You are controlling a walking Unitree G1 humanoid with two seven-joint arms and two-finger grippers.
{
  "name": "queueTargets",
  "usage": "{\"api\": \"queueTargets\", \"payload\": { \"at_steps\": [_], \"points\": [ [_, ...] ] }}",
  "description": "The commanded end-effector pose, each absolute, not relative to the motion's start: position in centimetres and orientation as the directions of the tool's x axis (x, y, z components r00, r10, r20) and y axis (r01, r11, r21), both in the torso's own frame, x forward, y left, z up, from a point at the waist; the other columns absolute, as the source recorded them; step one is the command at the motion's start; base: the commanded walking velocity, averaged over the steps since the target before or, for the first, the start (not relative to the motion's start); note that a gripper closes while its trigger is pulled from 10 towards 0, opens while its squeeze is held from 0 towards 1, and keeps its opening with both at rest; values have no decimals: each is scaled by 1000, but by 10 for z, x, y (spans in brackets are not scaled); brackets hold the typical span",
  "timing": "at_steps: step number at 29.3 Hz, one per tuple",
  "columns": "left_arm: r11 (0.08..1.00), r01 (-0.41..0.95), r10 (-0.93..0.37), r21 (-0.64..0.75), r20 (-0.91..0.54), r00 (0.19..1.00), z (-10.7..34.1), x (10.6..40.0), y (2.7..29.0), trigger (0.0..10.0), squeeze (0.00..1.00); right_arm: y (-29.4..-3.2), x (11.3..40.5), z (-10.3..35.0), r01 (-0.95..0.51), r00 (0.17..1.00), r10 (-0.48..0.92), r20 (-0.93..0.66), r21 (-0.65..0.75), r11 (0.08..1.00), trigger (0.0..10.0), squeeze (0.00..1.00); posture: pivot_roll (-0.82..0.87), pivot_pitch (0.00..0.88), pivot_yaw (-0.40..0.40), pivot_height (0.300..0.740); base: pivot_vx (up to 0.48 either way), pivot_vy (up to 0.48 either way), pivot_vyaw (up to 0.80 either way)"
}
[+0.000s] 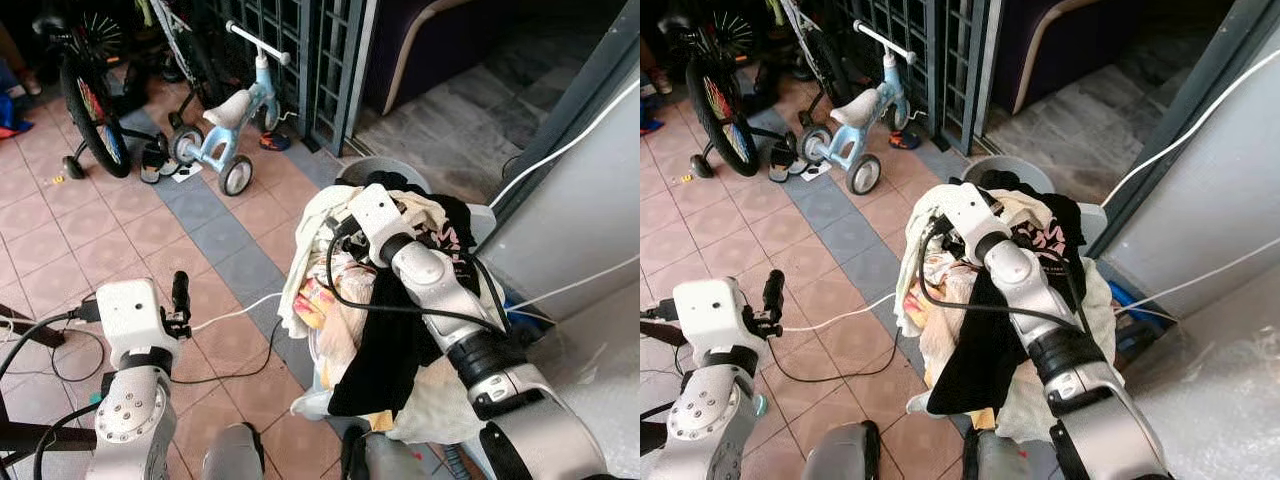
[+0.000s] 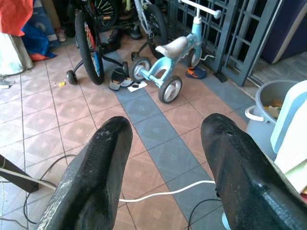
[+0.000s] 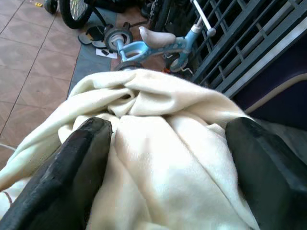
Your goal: Clothes washing
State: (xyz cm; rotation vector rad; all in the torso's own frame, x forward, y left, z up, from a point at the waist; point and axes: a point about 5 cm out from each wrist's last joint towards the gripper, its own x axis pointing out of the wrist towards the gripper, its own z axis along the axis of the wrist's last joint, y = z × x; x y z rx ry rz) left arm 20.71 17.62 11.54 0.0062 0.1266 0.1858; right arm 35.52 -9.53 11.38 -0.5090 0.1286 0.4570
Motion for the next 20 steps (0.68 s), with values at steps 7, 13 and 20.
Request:
{"api": "queueTargets", "payload": {
  "at_steps": [7,13,20],
  "points": [
    [986,-167,169,25,-132,977,118,211,175,10000,0,-109,352,89,-477,874,347,-340,-470,742,0,0,192,200,-28,740,0,0,0],
    [989,-150,150,10,-119,981,120,220,170,10000,0,-118,360,102,-381,923,308,-232,-423,822,0,0,176,176,-25,740,0,0,0],
    [990,-140,139,-1,-110,984,119,229,168,10000,0,-128,359,101,-335,938,272,-214,-365,868,0,0,149,140,-19,740,0,0,0]
  ]
}}
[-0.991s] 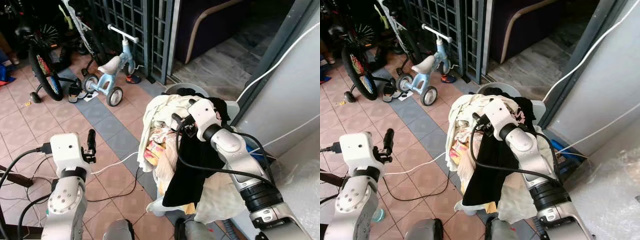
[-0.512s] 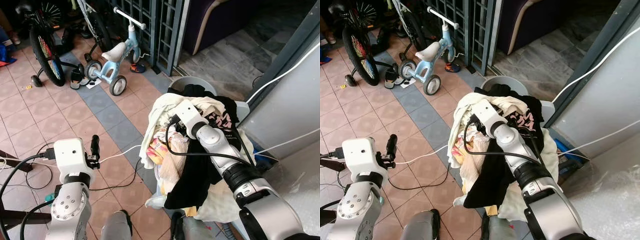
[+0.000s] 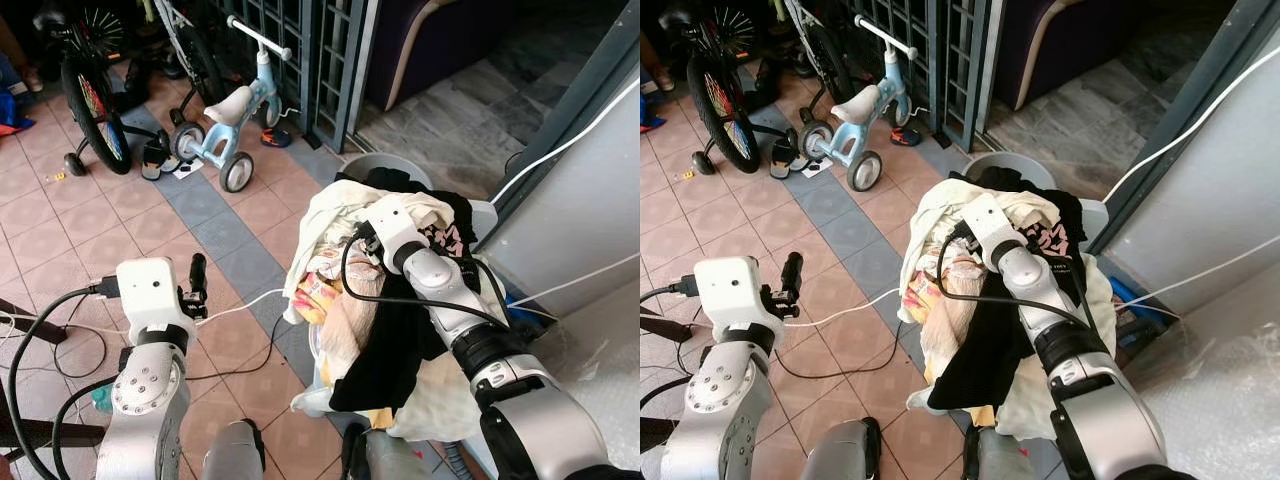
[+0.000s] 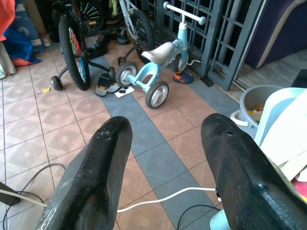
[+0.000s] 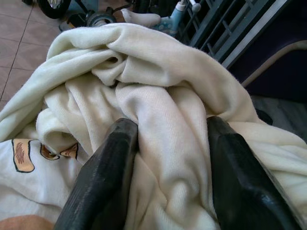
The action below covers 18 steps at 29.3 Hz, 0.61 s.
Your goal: Clothes washing
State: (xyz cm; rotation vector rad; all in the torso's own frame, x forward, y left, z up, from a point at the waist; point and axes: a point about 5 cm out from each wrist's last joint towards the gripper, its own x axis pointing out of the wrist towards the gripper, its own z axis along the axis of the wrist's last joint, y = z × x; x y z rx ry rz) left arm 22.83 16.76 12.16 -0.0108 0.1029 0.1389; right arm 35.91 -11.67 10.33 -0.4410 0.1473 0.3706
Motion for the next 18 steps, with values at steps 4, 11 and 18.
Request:
{"api": "queueTargets", "payload": {
  "at_steps": [4,11,18],
  "points": [
    [991,-133,131,-7,-108,985,118,233,166,10000,0,-132,358,103,-310,947,260,-187,-329,892,0,0,132,132,-13,740,0,0,0],
    [994,-111,109,-16,-96,989,119,242,162,10000,0,-149,353,98,-269,956,221,-193,-277,922,0,0,113,113,-7,740,0,0,0],
    [994,-105,103,-21,-83,991,118,247,161,10000,0,-158,343,124,-263,963,266,33,-79,962,0,0,105,94,-9,740,0,0,0]
  ]
}}
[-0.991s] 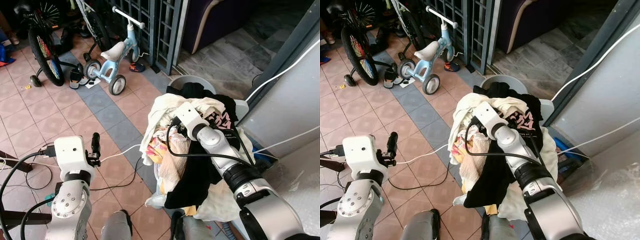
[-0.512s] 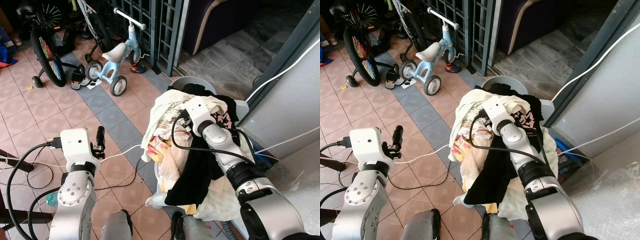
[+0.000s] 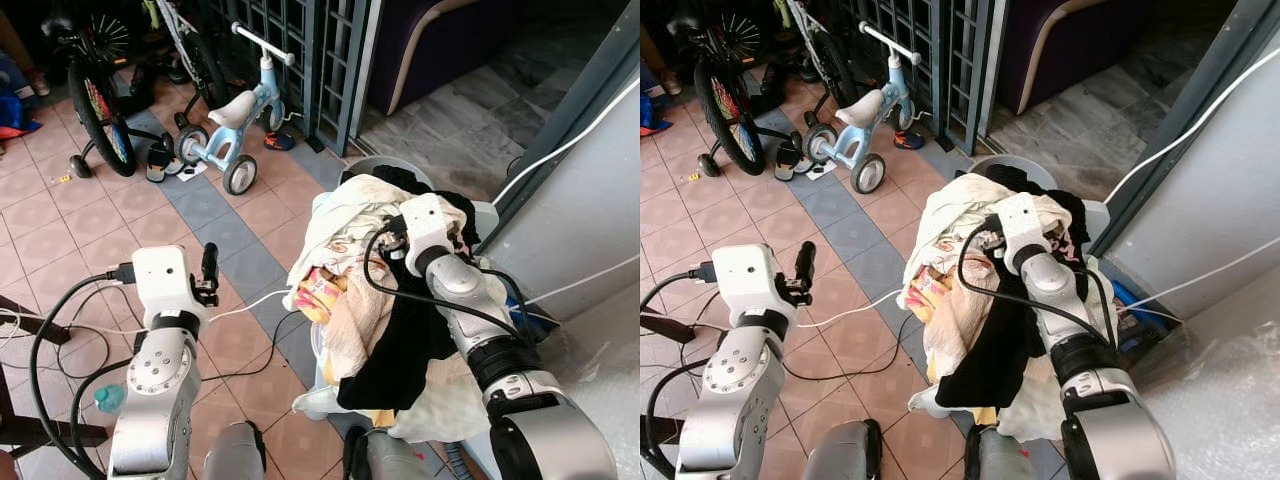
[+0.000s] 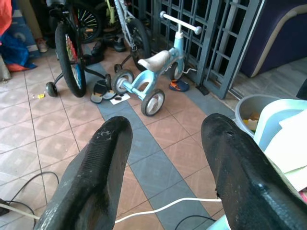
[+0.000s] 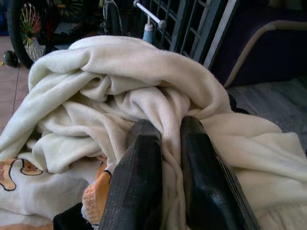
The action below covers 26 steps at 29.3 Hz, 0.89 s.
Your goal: Clothes washing
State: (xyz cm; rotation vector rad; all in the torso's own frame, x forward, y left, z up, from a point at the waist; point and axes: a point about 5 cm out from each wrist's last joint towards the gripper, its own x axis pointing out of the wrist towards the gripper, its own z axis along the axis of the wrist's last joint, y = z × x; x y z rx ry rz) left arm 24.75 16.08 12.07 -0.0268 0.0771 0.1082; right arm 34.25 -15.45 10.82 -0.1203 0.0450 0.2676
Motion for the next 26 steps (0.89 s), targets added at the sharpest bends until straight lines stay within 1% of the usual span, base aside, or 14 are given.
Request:
{"api": "queueTargets", "payload": {
  "at_steps": [1,5,9,15,16,17,20,21,22,23,24,25,26],
  "points": [
    [994,-105,103,-22,-82,991,118,248,161,10000,0,-158,340,127,-278,958,281,61,-62,959,0,0,103,92,-9,740,0,0,0],
    [994,-102,100,-25,-76,992,118,251,160,10000,0,-160,329,137,-315,940,319,125,-48,948,0,0,92,82,-8,740,0,0,0],
    [995,-96,93,-28,-69,993,119,253,158,10000,0,-163,321,144,-328,931,327,160,-22,945,0,0,85,79,-6,740,0,0,0],
    [996,-89,87,-28,-65,994,118,256,159,10000,0,-173,309,175,-328,917,309,254,35,944,0,0,61,70,3,740,0,0,0],
    [996,-81,79,-26,-71,994,116,257,158,10000,0,-173,308,184,-346,909,330,255,18,938,0,0,52,67,4,740,0,0,0],
    [997,-74,72,-26,-73,995,115,258,156,10000,0,-171,307,183,-375,902,367,229,-6,927,0,0,44,66,6,740,0,0,0],
    [998,-61,59,-26,-75,995,114,259,153,10000,0,-166,303,171,-426,893,432,129,-70,902,0,0,38,65,6,740,0,0,0],
    [998,-56,54,-30,-74,996,114,260,151,10000,0,-163,299,161,-462,880,469,75,-90,882,3333,0,38,65,6,740,0,0,0],
    [998,-54,51,-33,-73,996,115,261,150,10000,0,-161,296,154,-488,869,493,38,-100,867,3333,0,38,65,6,740,0,0,0],
    [998,-50,48,-35,-69,996,115,262,148,10000,0,-156,288,143,-523,850,528,1,-125,843,9765,0,39,68,5,740,0,0,0],
    [998,-50,48,-35,-68,997,116,262,148,10000,0,-155,286,143,-524,849,528,5,-106,845,4431,0,39,67,4,740,0,0,0],
    [998,-50,48,-35,-68,997,116,262,148,10000,0,-155,286,143,-524,849,528,5,-106,845,4431,0,39,67,4,740,0,0,0],
    [998,-51,49,-35,-66,997,116,262,149,10000,0,-154,284,144,-521,852,523,12,-83,850,2196,0,40,68,4,740,0,0,0]
  ]
}}
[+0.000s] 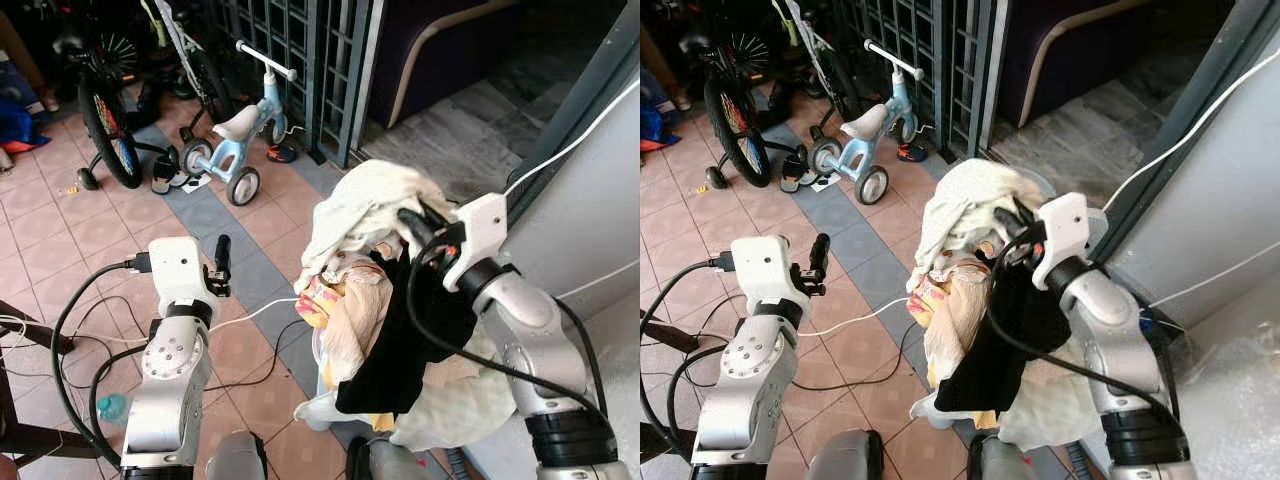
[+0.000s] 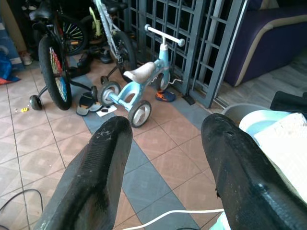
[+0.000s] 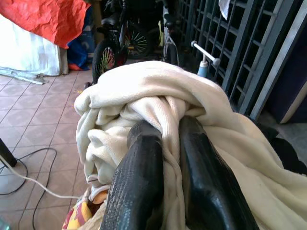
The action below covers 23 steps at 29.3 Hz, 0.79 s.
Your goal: Clothes washing
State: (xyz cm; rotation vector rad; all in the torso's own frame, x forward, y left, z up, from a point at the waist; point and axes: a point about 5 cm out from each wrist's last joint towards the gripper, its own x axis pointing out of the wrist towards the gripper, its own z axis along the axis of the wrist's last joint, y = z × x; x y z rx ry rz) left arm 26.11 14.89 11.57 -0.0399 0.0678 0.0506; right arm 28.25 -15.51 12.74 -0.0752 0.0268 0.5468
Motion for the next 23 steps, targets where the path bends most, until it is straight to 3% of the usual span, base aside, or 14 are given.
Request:
{"api": "queueTargets", "payload": {
  "at_steps": [1,4,12,18,20,23],
  "points": [
    [998,-53,50,-35,-66,997,115,262,149,10000,0,-154,283,147,-517,854,519,25,-64,854,0,0,39,68,4,740,0,0,0],
    [998,-56,53,-34,-69,996,114,260,151,10000,0,-155,280,152,-495,866,497,49,-52,867,0,0,32,67,5,740,0,0,0],
    [999,-8,6,-31,-61,998,115,265,135,10000,0,-170,286,183,-213,950,217,226,-45,976,0,0,2,63,16,740,0,0,0],
    [1000,21,-21,-3,-63,998,115,269,124,10000,0,-178,281,183,-128,965,138,224,-59,990,39,0,-18,67,15,740,0,0,0],
    [1000,26,-26,-3,-44,999,119,274,123,10000,0,-179,283,179,-98,975,105,197,-44,994,10000,0,-22,74,8,740,0,0,0],
    [998,70,-70,-1,-5,998,124,274,121,10000,0,-182,287,178,-59,980,69,185,-61,996,10000,0,-26,77,6,740,0,0,-533]
  ]
}}
